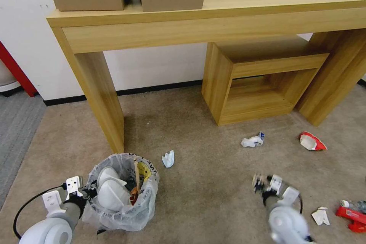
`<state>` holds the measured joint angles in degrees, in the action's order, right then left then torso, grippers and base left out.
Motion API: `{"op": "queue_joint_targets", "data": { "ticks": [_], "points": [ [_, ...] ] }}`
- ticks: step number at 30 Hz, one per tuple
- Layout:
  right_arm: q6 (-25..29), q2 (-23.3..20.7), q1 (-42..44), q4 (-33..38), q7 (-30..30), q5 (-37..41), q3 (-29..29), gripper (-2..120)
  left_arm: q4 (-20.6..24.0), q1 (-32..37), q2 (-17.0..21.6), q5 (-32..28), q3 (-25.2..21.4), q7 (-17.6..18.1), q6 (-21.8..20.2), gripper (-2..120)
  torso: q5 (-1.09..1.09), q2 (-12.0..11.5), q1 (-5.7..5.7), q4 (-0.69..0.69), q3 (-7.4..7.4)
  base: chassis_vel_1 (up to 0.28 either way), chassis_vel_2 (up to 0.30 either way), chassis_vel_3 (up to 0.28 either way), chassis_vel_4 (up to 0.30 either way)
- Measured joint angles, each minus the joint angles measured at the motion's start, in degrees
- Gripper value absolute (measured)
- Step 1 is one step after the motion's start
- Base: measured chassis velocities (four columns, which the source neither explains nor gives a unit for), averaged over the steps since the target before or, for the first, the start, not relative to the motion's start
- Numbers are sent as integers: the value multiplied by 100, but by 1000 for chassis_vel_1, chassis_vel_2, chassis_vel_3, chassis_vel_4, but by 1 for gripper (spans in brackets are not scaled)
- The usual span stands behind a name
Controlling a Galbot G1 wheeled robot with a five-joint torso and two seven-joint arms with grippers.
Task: Pick up the trash bin and place the garbage on the floor into it.
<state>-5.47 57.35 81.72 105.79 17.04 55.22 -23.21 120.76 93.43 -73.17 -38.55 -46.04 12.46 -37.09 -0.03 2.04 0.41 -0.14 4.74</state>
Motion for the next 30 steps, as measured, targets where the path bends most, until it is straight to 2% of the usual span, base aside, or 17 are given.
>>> {"op": "queue_joint_targets", "data": {
  "ticks": [3,5,6,9,10,13,15,16,17,19,21,22,23,24,27,28,30],
  "points": [
    [380,-278,10,254,-477,-119,76,0,15,8,0,0,-1,0,0,1,0,0,0,0,0,0,0,0,0],
    [872,-594,-55,531,-1092,-276,187,0,42,22,0,0,-3,2,0,1,0,0,0,0,0,0,0,0,0],
    [872,-594,-55,531,-1092,-276,187,0,42,22,0,0,-3,2,0,1,0,0,0,0,0,0,0,0,0],
    [1452,-1096,-309,860,-1910,-412,495,0,80,26,0,1,6,12,-8,1,0,0,0,0,0,0,0,0,0],
    [1452,-1096,-309,860,-1910,-412,495,0,80,26,0,1,6,12,-8,1,0,0,0,0,0,0,0,0,0],
    [1974,-2017,-845,1060,-2939,-378,1093,0,188,32,-9,-29,53,49,-47,1,0,0,0,0,0,0,0,0,0],
    [2029,-2191,-1003,1088,-3110,-316,1247,0,224,34,-15,-40,60,63,-56,1,-1,0,0,-1,0,0,0,0,0],
    [2145,-2458,-1357,1110,-3335,-212,1608,0,286,41,-25,-51,66,75,-68,1,0,0,0,-1,0,0,0,0,0],
    [2145,-2458,-1357,1110,-3335,-212,1608,0,286,41,-25,-51,66,75,-68,1,0,0,0,-1,0,0,0,0,0],
    [2289,-2679,-1905,1099,-3647,-51,2161,0,386,61,-40,-63,66,96,-85,1,0,0,0,1,0,0,0,0,0],
    [2327,-2730,-2133,1088,-3746,20,2406,0,428,75,-44,-65,65,104,-89,1,-1,0,0,1,1,0,0,0,0],
    [2409,-2768,-2592,1070,-3854,185,2930,0,503,103,-59,-66,63,110,-93,1,0,0,0,0,0,0,0,0,0],
    [2440,-2767,-2830,1054,-3893,252,3208,0,545,119,-71,-66,60,111,-93,1,1,0,0,0,0,0,0,0,0],
    [2440,-2767,-2830,1054,-3893,252,3208,0,545,119,-71,-66,60,111,-93,1,1,0,0,0,0,0,0,0,0],
    [2460,-2576,-4019,864,-3994,387,4434,0,687,177,-120,-64,41,115,-97,1,0,0,0,-1,1,0,0,0,0],
    [2460,-2576,-4019,864,-3994,387,4434,0,687,177,-120,-64,41,115,-97,1,0,0,0,-1,1,0,0,0,0],
    [2371,-2178,-4982,657,-3889,461,5549,0,781,225,-188,-49,26,115,-100,1,-1,0,0,1,1,0,0,0,0]
  ]
}}
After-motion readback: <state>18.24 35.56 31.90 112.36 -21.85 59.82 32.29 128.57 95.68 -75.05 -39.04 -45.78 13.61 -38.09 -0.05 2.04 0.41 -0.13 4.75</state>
